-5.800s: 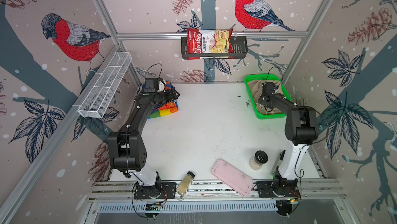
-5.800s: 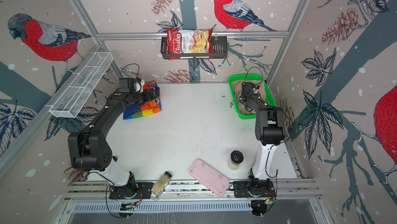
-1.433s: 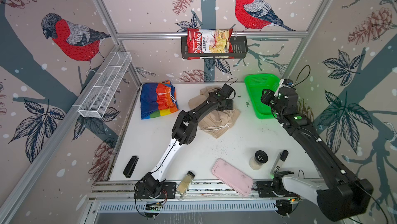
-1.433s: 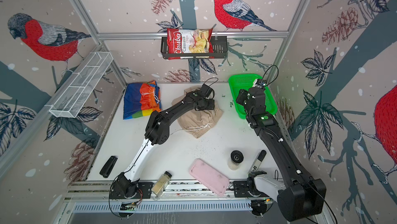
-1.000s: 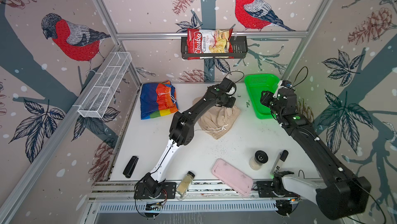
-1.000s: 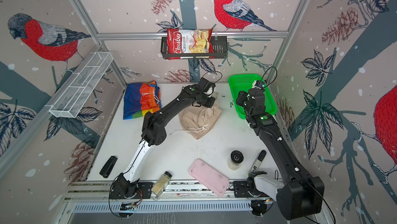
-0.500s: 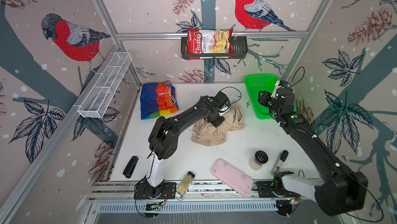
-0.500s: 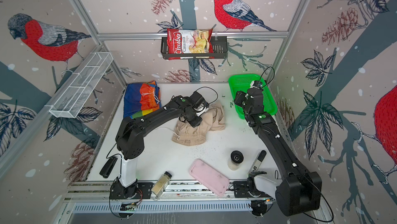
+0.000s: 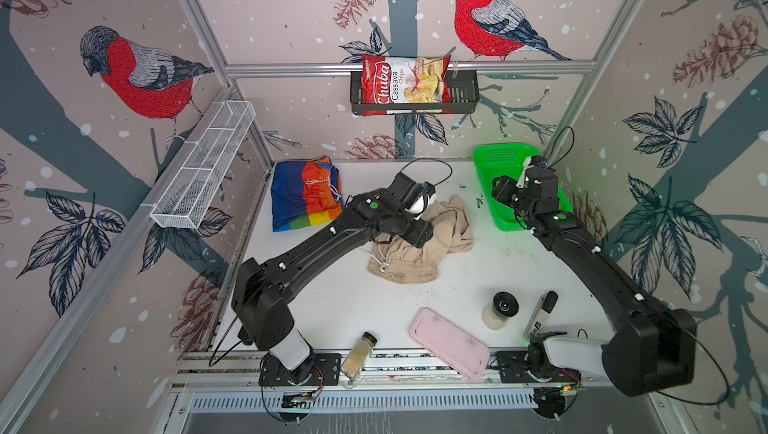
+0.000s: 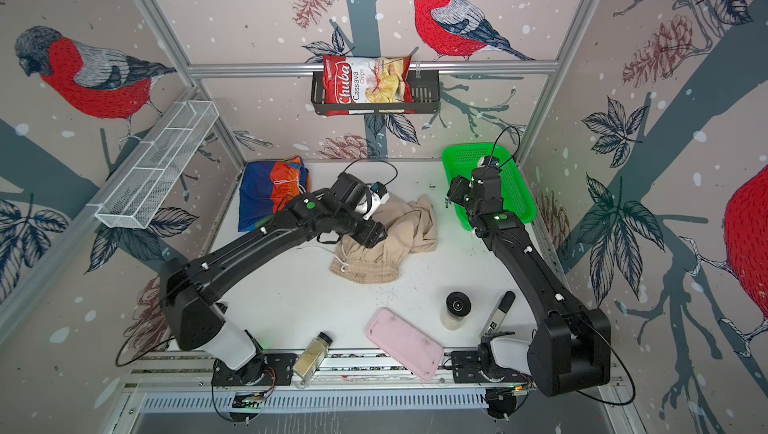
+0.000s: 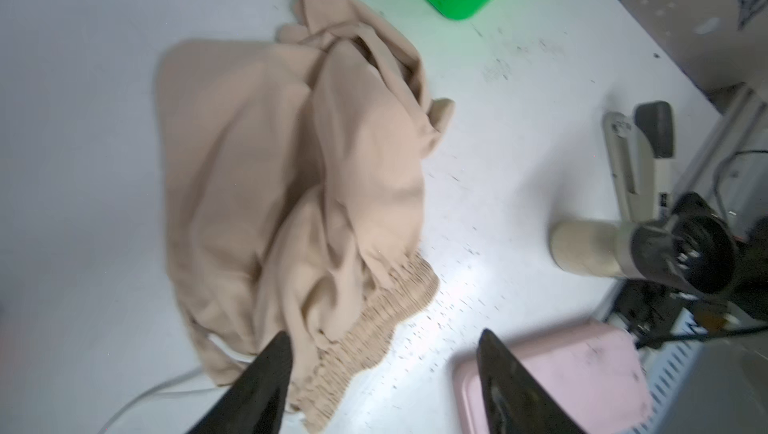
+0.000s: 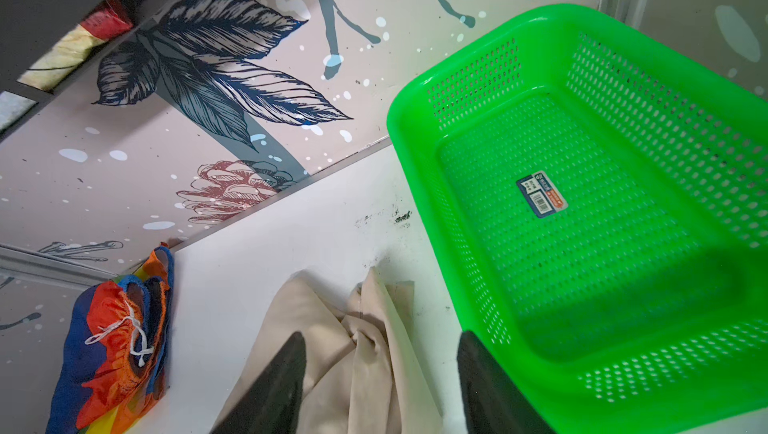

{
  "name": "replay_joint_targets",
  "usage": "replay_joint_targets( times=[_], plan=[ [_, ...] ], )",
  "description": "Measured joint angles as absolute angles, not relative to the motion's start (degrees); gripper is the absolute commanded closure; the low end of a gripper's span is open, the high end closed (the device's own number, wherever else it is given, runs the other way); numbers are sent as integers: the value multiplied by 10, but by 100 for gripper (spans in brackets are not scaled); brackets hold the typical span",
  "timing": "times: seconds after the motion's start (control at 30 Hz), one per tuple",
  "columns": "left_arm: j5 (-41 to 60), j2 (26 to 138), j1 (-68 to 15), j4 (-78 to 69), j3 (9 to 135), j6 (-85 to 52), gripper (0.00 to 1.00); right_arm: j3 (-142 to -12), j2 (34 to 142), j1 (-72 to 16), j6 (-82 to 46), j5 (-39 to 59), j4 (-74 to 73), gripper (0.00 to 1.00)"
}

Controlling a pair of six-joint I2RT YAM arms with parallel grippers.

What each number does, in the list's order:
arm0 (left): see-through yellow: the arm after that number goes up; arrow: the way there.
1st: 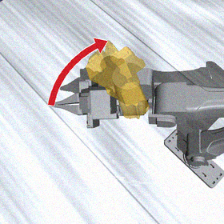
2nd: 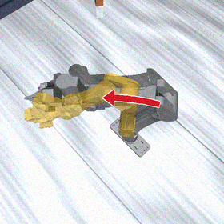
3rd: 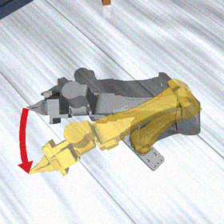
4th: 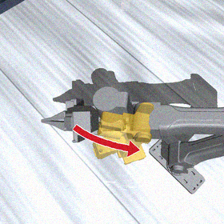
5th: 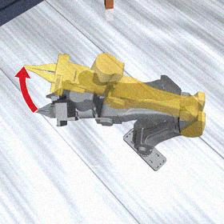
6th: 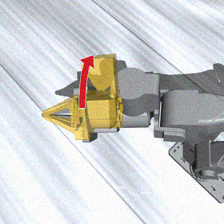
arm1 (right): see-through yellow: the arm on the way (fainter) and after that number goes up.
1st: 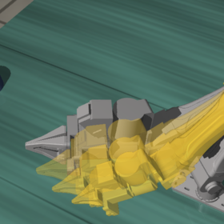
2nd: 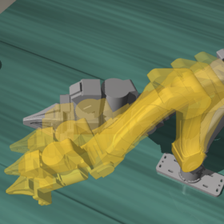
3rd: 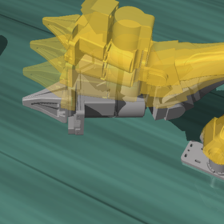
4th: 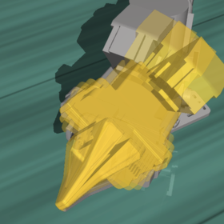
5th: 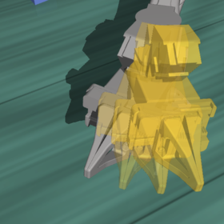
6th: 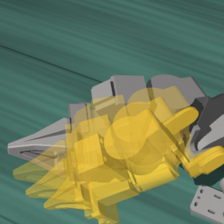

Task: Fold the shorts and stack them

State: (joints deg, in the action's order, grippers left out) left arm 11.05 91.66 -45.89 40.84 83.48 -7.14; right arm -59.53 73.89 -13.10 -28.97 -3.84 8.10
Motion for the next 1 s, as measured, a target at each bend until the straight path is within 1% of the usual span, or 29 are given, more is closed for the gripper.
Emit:
replay_joint_targets(
  times=[0.07, 0.2, 0.3, 0.37, 0.47, 0.6, 0.63, 0.7, 0.77, 0.83, 0.9, 1.0],
  plan=[
    [138, 923, -464, 388, 795, -90, 31, -601, 746, -131, -296, -31, 85, 40],
    [169, 981, -479, 361, 765, -124, 25, -610, 750, -131, -299, -25, 89, 38],
    [171, 1023, -493, 350, 767, -138, 25, -608, 749, -131, -300, -25, 94, 37],
    [164, 1048, -495, 349, 777, -152, 29, -603, 745, -131, -300, -25, 96, 37],
    [158, 1085, -493, 342, 798, -167, 40, -595, 739, -131, -300, -25, 96, 36],
    [157, 1125, -494, 337, 820, -180, 46, -593, 738, -131, -300, -29, 97, 35],
    [151, 1132, -495, 339, 824, -180, 50, -593, 738, -131, -300, -30, 97, 35],
    [147, 1148, -495, 344, 839, -185, 64, -592, 738, -130, -300, -31, 97, 34],
    [132, 1162, -495, 351, 854, -191, 70, -592, 739, -128, -300, -32, 97, 34],
    [128, 1176, -495, 361, 868, -191, 70, -591, 741, -127, -300, -32, 97, 34],
    [118, 1193, -496, 374, 886, -194, 64, -591, 745, -127, -300, -32, 97, 34],
    [113, 1216, -499, 391, 904, -195, 60, -589, 748, -126, -300, -32, 97, 33]
  ],
)
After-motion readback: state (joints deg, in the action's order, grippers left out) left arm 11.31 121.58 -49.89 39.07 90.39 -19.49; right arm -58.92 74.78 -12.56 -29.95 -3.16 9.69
